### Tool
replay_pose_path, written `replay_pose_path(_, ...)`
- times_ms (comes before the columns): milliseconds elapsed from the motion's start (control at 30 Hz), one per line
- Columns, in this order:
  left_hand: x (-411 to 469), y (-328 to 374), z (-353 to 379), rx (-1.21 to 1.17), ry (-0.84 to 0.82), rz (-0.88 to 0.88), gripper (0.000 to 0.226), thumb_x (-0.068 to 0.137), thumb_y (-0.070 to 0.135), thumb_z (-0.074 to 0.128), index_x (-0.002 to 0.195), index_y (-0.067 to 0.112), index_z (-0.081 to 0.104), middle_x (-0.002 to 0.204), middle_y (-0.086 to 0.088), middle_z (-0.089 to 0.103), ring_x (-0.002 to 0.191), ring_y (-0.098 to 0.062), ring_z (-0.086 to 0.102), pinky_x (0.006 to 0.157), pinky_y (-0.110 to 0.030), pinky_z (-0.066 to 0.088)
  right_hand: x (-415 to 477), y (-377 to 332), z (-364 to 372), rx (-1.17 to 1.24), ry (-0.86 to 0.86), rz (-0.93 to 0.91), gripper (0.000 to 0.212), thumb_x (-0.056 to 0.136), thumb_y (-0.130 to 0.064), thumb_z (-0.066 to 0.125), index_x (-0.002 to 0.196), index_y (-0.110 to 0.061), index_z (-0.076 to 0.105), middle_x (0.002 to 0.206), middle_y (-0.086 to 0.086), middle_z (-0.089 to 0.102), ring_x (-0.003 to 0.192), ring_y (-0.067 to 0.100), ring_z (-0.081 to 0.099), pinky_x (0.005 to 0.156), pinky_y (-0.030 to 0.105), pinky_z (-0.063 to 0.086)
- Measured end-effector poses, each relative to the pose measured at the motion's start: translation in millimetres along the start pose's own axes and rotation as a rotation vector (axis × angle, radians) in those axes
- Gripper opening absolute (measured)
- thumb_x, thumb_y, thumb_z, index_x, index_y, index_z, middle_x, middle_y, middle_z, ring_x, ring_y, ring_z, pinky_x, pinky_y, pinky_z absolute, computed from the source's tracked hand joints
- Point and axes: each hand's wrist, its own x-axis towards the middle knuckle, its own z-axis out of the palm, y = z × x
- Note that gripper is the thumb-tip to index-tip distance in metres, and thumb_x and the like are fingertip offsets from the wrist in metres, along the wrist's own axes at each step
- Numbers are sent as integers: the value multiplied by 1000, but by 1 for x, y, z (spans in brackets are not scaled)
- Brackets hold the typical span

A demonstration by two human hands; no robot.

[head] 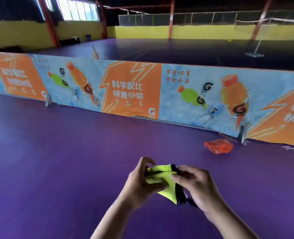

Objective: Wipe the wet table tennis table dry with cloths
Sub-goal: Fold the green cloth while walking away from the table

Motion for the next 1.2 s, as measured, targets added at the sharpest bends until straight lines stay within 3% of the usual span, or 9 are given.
replay_pose_path(167,160,1,28,-83,-182,59,47,67,12,89,102,33,64,71,10,61,60,-8,55,56,-21,42,89,-10,-75,-13,321,-105,17,74,7,77,78,-9,80,84,18,76,70,12,65,67,16,51)
replay_pose_path(267,261,-22,34,-28,-48,28,24,79,5,80,81,28,74,69,8,72,65,-6,64,63,-23,47,167,-3,-123,31,433,-102,15,67,-8,80,82,-10,80,79,9,75,67,10,62,65,14,48)
replay_pose_path(400,362,-33,37,-76,-76,-95,13,87,17,74,74,20,75,69,1,76,67,-7,71,71,-26,50,305,25,-163,-191,340,46,12,78,-10,81,80,-21,79,66,-8,65,59,3,54,58,15,41)
replay_pose_path(567,488,-41,21,-49,-117,-189,38,101,38,56,78,17,77,74,2,78,73,-3,70,80,-29,52,482,40,-174,-285,321,97,12,80,-15,80,74,-19,71,56,-14,56,52,1,47,58,27,37)
replay_pose_path(667,565,-45,9,-78,-84,-194,38,101,35,52,79,20,78,80,4,79,77,-2,71,76,-22,53,573,38,-156,-114,288,133,14,83,-8,77,76,-11,65,56,-7,51,43,2,43,46,19,33)
replay_pose_path(767,653,-61,16,-49,-84,-82,5,90,38,73,92,34,74,93,19,77,90,6,69,81,-19,52,662,35,-139,2,223,184,21,74,-12,78,83,-4,61,60,5,50,42,9,45,41,18,33)
replay_pose_path(933,815,-68,39,-57,-17,16,51,61,69,72,101,37,67,104,18,70,102,5,61,82,-11,46,812,32,-137,213,283,251,8,88,-5,64,86,-9,58,57,4,52,40,14,46,40,19,28)
replay_pose_path(1067,944,-53,34,50,-171,45,53,55,65,71,97,35,61,103,16,62,100,4,57,79,-17,47,915,15,-147,358,319,291,40,81,-20,72,98,12,55,68,22,57,53,30,56,46,30,41)
replay_pose_path(1200,1068,-35,36,-31,-254,8,38,69,64,71,90,32,67,89,7,73,83,-3,70,74,-31,55,1013,-2,-184,402,417,233,14,88,-13,64,91,-2,58,74,18,56,65,26,56,57,36,42)
